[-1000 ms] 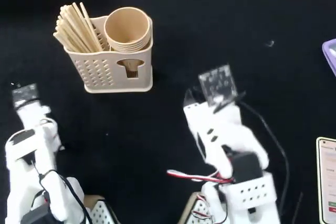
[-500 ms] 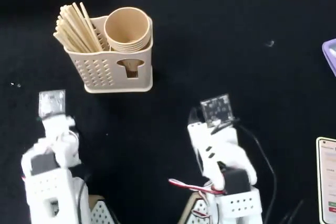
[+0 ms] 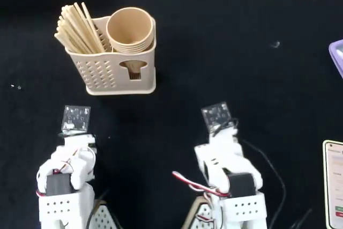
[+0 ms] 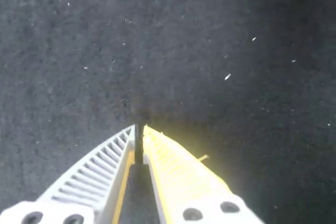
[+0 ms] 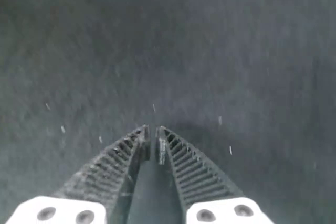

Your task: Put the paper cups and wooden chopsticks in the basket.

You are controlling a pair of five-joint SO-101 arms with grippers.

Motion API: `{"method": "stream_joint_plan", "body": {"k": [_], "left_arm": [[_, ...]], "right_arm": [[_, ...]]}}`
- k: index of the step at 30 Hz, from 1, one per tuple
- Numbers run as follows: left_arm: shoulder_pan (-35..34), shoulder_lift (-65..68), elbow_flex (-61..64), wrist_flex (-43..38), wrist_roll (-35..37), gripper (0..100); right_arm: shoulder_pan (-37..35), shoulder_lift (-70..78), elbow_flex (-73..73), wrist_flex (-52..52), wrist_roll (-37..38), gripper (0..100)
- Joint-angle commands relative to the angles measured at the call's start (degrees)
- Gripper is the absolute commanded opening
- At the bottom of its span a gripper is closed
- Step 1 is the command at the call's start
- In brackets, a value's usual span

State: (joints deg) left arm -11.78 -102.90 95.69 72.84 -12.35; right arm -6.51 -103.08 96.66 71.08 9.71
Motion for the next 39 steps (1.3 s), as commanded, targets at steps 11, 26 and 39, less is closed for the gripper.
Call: {"method": "stream_joint_plan", "body": {"k": [11, 26, 39], "left_arm": [[-0.48, -1.58, 1.63, 0.18, -0.26, 3], [0.04, -2.02, 1.63, 0.26, -0.26, 3], [-0.4, -1.67, 1.63, 0.26, -0.26, 3]], "right_arm": [[28.31, -4.88, -0.13, 3.43, -1.76, 3.3], [19.16, -5.41, -0.13, 3.69, -1.76, 3.3], [18.29, -5.41, -0.13, 3.69, -1.76, 3.3]]}}
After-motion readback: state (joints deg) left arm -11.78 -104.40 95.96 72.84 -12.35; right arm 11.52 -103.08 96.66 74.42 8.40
